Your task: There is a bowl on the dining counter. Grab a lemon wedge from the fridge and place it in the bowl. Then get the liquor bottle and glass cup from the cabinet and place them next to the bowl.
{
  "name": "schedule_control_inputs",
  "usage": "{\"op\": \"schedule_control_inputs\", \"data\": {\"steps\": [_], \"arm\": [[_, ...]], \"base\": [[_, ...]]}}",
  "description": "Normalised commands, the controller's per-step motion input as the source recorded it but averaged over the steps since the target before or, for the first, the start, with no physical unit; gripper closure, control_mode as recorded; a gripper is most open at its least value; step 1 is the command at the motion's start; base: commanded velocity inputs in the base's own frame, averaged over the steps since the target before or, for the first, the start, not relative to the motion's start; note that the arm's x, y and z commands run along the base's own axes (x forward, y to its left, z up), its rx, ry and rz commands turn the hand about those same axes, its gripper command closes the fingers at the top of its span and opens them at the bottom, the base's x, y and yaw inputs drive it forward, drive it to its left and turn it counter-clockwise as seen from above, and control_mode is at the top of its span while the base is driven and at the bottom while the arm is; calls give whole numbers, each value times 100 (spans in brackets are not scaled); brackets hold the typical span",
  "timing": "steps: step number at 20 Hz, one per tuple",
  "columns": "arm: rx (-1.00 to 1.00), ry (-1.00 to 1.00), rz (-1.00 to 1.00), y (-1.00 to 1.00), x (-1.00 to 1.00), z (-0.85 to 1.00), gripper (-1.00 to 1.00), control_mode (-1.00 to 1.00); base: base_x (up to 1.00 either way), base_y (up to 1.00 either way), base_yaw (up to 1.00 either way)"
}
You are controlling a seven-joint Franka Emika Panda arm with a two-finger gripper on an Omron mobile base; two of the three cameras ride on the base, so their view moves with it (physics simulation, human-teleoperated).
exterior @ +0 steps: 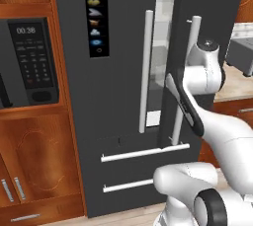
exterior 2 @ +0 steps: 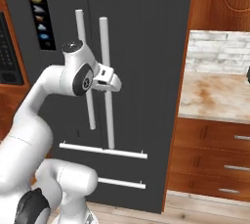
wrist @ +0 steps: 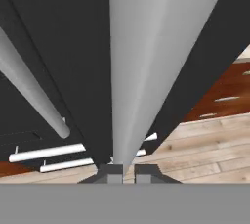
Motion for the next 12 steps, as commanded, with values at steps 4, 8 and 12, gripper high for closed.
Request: {"op": "schedule_control_inputs", "data": {"steps": [4, 8, 12], "arm": [[0, 0, 0, -52, -100, 0, 100, -100], [1, 0, 0, -55, -93, 0, 100, -100], [-5, 5, 0, 26, -33, -10, -100, -100]], "base": [[0, 0, 0], [0, 0, 0], [0, 0, 0]]}}
